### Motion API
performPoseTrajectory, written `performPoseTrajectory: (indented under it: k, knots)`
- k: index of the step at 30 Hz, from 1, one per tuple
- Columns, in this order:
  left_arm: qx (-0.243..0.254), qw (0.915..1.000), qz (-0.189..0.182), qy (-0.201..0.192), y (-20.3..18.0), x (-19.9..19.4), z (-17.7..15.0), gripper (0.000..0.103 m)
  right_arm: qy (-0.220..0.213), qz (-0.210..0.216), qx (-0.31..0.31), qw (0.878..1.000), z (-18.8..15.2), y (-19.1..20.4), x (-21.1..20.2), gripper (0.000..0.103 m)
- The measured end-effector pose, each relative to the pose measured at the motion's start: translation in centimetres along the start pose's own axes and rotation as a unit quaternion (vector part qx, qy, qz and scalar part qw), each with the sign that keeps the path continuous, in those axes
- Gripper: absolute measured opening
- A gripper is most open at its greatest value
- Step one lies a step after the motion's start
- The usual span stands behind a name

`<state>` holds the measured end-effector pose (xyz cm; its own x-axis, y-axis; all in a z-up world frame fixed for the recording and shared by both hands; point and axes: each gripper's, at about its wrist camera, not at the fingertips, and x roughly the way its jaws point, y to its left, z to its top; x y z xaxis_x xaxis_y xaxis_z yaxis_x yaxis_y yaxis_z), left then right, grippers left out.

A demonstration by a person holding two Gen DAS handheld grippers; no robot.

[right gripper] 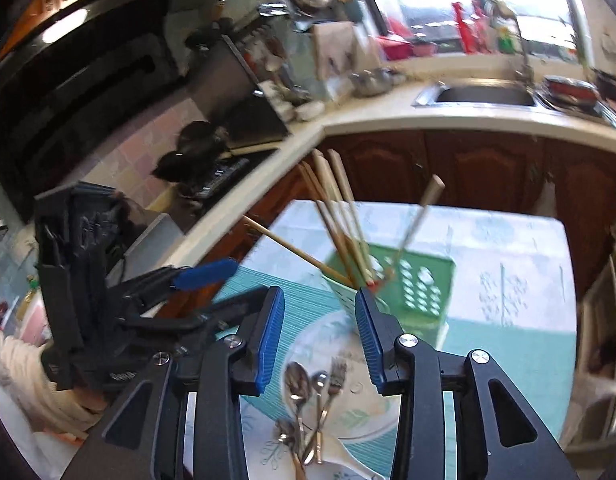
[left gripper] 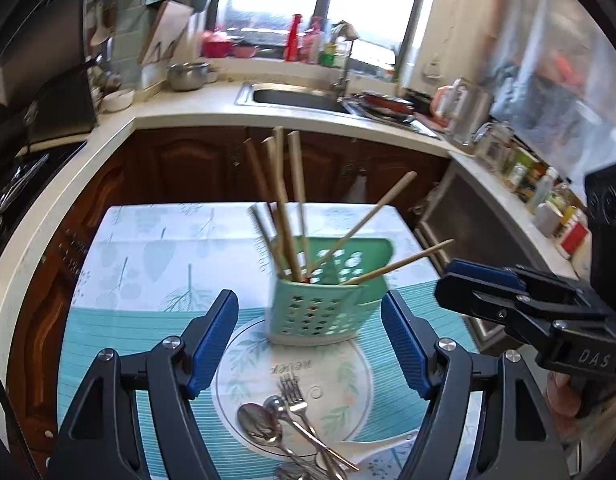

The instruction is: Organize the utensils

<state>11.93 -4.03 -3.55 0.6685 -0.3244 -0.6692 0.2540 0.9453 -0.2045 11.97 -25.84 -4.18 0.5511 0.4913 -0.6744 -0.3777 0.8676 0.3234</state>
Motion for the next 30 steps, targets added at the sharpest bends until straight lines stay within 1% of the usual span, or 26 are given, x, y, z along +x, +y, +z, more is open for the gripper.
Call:
performPoseTrajectory:
  k: [2,4,7,8,12,15,17,21,22,23,24,28,30]
  knots:
    - [-0.009,0.9999,0.007,0.003,0.6,0.7,0.0,0.072,-0.004,-0.020,0.013,1.000,-1.1,-0.6,0.7,0.037]
    - [-0.022,0.9997,0.004,0.009,1.3,1.3,0.1,0.072,-0.013,-0.037,0.026,0.999,-1.4,-1.2,1.3,0.037]
    - [-0.028,0.9995,0.002,0.014,1.8,2.2,0.2,0.072,-0.020,-0.037,0.052,0.998,-1.7,-2.3,2.0,0.037]
    - [-0.026,0.9995,0.004,0.014,1.9,2.6,0.2,0.072,-0.025,-0.043,0.063,0.997,-1.9,-2.7,2.3,0.037]
    - [-0.026,0.9994,0.007,0.022,2.1,3.8,0.3,0.072,-0.039,-0.061,0.099,0.992,-1.3,-4.2,4.2,0.037]
    - [-0.028,0.9992,0.005,0.027,2.2,4.5,0.2,0.072,-0.053,-0.070,0.118,0.989,-0.1,-5.3,5.7,0.037]
    - [-0.027,0.9992,0.004,0.028,2.3,4.9,0.1,0.072,-0.064,-0.077,0.121,0.988,0.3,-5.7,6.5,0.037]
    - [-0.025,0.9993,0.005,0.028,2.4,5.2,0.1,0.072,-0.078,-0.094,0.119,0.985,2.3,-6.4,8.5,0.037]
    - [-0.025,0.9993,0.005,0.028,2.5,5.4,0.2,0.072,-0.079,-0.098,0.120,0.985,3.6,-6.5,9.6,0.034]
    - [-0.026,0.9993,0.005,0.028,2.5,5.4,0.2,0.072,-0.081,-0.102,0.120,0.984,4.0,-6.6,10.0,0.030]
    - [-0.027,0.9992,0.006,0.028,2.6,5.4,0.3,0.072,-0.080,-0.106,0.119,0.984,4.8,-6.7,10.8,0.027]
    - [-0.034,0.9990,0.008,0.026,3.1,5.6,0.6,0.072,-0.083,-0.117,0.115,0.983,6.8,-7.1,12.4,0.006]
    - [-0.037,0.9989,0.008,0.026,3.4,5.7,0.6,0.072,-0.079,-0.121,0.104,0.984,7.4,-6.9,12.9,0.006]
